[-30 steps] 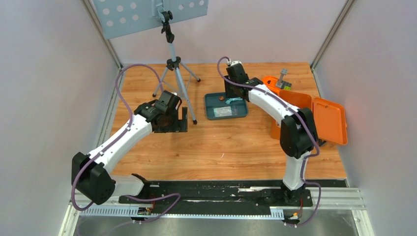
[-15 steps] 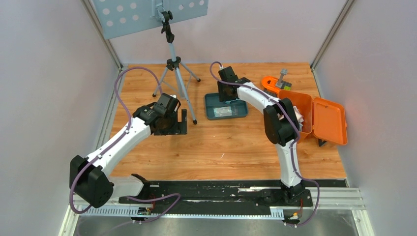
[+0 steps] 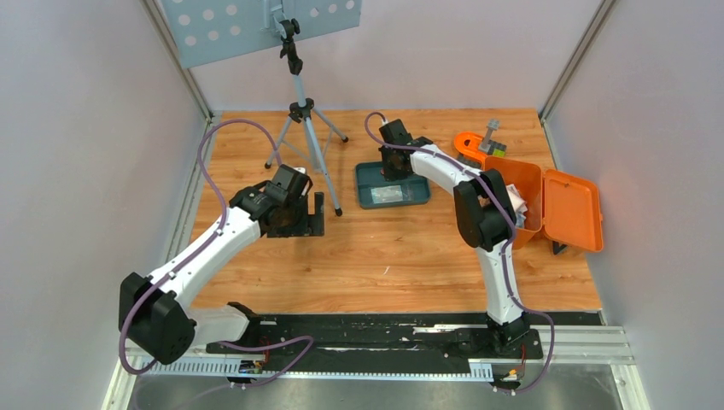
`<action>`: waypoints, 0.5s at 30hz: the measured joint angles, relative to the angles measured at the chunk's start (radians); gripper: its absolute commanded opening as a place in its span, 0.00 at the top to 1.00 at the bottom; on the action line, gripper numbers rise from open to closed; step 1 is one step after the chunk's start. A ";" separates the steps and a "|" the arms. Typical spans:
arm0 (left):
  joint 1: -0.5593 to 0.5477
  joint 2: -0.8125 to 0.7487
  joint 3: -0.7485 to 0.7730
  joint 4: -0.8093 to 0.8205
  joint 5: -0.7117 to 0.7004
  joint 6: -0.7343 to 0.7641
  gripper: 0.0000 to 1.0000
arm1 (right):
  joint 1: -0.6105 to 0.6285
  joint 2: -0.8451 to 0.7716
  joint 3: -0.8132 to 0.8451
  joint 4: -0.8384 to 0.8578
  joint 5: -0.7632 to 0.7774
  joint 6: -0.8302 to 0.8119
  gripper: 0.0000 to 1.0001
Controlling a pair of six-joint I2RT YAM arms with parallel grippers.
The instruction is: Organize the medicine kit
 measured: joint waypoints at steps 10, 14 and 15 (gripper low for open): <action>0.000 -0.025 -0.013 0.007 0.018 -0.004 0.00 | -0.001 0.003 -0.001 -0.001 -0.002 -0.024 1.00; 0.000 -0.037 -0.014 0.009 0.022 -0.007 0.00 | -0.002 0.001 -0.003 -0.001 -0.021 -0.040 1.00; 0.000 -0.037 -0.014 0.009 0.023 -0.007 0.00 | -0.002 -0.001 -0.004 -0.002 -0.032 -0.047 1.00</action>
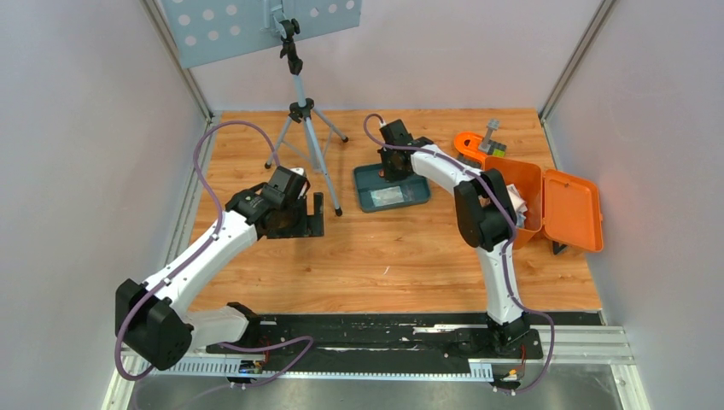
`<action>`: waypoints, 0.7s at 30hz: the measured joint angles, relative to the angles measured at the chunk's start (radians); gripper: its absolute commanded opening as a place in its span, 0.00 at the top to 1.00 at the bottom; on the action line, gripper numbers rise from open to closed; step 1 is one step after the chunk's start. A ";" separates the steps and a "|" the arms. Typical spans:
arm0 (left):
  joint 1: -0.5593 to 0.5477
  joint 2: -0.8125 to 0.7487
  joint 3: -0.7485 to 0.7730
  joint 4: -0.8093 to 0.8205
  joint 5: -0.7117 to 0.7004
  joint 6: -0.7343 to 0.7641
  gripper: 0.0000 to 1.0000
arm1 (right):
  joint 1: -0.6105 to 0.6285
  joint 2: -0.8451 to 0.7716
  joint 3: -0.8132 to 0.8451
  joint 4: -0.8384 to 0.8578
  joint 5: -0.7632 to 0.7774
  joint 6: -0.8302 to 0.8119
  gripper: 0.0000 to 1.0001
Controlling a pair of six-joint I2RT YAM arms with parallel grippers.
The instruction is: Organize the medicine kit
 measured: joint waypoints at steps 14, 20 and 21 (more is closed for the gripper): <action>0.000 -0.015 -0.016 0.021 0.033 -0.006 0.00 | 0.000 -0.243 -0.147 -0.060 -0.116 -0.239 1.00; 0.000 -0.016 -0.035 0.037 0.052 -0.007 0.00 | 0.000 -0.332 -0.130 -0.141 -0.173 -0.354 1.00; 0.000 -0.016 -0.035 0.040 0.052 -0.005 0.00 | 0.000 -0.332 -0.116 -0.165 -0.179 -0.370 1.00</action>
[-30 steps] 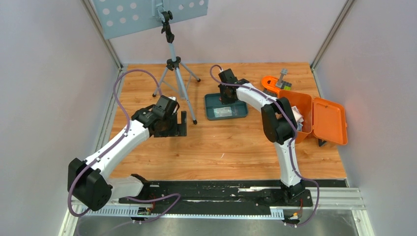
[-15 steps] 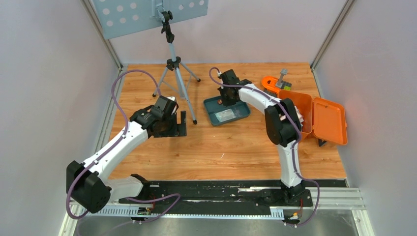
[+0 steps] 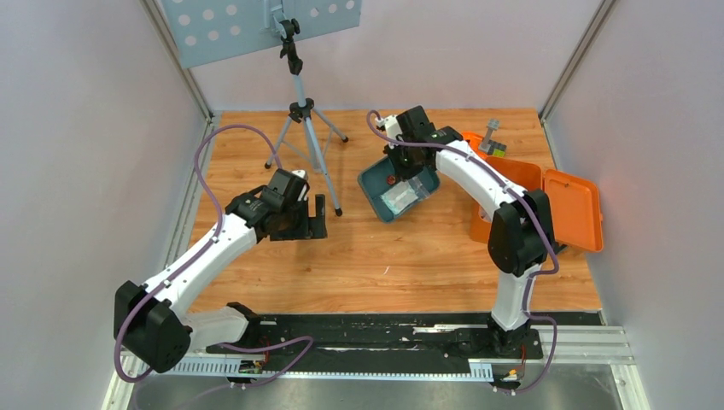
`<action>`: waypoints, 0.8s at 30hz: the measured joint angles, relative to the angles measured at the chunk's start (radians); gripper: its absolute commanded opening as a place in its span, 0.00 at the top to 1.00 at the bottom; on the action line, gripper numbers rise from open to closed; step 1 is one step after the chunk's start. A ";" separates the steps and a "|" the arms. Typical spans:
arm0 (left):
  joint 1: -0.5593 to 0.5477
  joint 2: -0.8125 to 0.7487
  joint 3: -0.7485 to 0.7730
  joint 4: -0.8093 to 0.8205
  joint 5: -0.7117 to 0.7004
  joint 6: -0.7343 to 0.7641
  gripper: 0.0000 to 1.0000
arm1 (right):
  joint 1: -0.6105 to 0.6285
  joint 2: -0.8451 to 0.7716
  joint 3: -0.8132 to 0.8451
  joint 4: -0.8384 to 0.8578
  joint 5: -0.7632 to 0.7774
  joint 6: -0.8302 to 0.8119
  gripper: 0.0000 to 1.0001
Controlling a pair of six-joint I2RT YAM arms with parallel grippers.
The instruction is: Organize the medicine kit
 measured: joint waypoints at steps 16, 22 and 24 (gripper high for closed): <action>0.006 0.018 0.000 0.021 0.016 0.029 0.00 | 0.011 0.187 0.131 -0.230 0.001 -0.028 1.00; 0.009 0.026 0.000 0.023 0.018 0.032 0.00 | 0.014 0.250 0.167 -0.243 0.031 0.055 0.98; 0.010 0.035 0.000 0.026 0.018 0.032 0.00 | 0.014 0.243 0.175 -0.229 0.046 0.097 0.93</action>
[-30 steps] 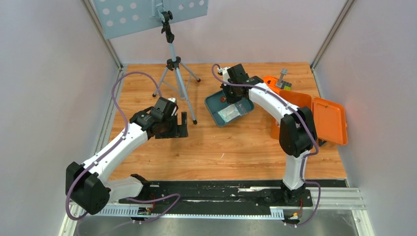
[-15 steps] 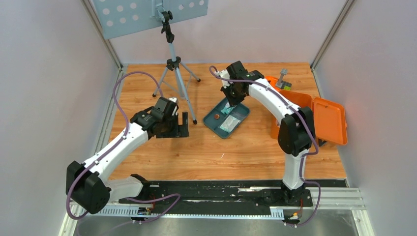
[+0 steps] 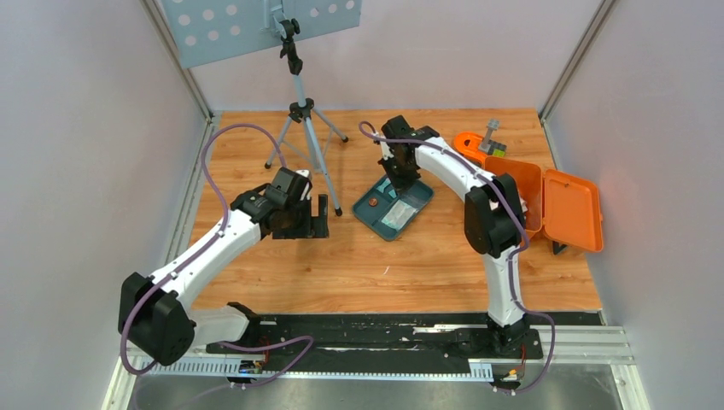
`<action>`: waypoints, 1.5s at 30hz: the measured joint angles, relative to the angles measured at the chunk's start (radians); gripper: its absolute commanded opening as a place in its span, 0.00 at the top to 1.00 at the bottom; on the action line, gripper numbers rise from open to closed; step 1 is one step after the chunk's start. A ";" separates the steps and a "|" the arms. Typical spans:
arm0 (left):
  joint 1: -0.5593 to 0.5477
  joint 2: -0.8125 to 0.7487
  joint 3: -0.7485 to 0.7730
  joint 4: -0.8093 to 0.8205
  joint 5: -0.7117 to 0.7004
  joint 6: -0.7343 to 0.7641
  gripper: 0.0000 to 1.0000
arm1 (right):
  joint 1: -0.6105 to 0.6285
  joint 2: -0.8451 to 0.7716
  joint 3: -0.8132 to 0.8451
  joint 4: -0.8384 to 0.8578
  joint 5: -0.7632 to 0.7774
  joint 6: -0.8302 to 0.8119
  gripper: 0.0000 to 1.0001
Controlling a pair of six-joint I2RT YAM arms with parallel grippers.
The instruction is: Organize the medicine kit
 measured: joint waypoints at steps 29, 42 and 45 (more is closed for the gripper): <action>0.000 0.042 0.000 0.038 0.030 0.008 0.00 | 0.061 -0.233 -0.353 0.274 0.240 0.958 0.67; 0.000 0.042 0.000 0.036 0.026 0.008 0.00 | 0.062 -0.117 -0.337 0.281 0.229 0.980 0.70; 0.000 0.041 0.000 0.035 0.026 0.008 0.00 | 0.062 -0.090 -0.318 0.284 0.229 0.980 0.73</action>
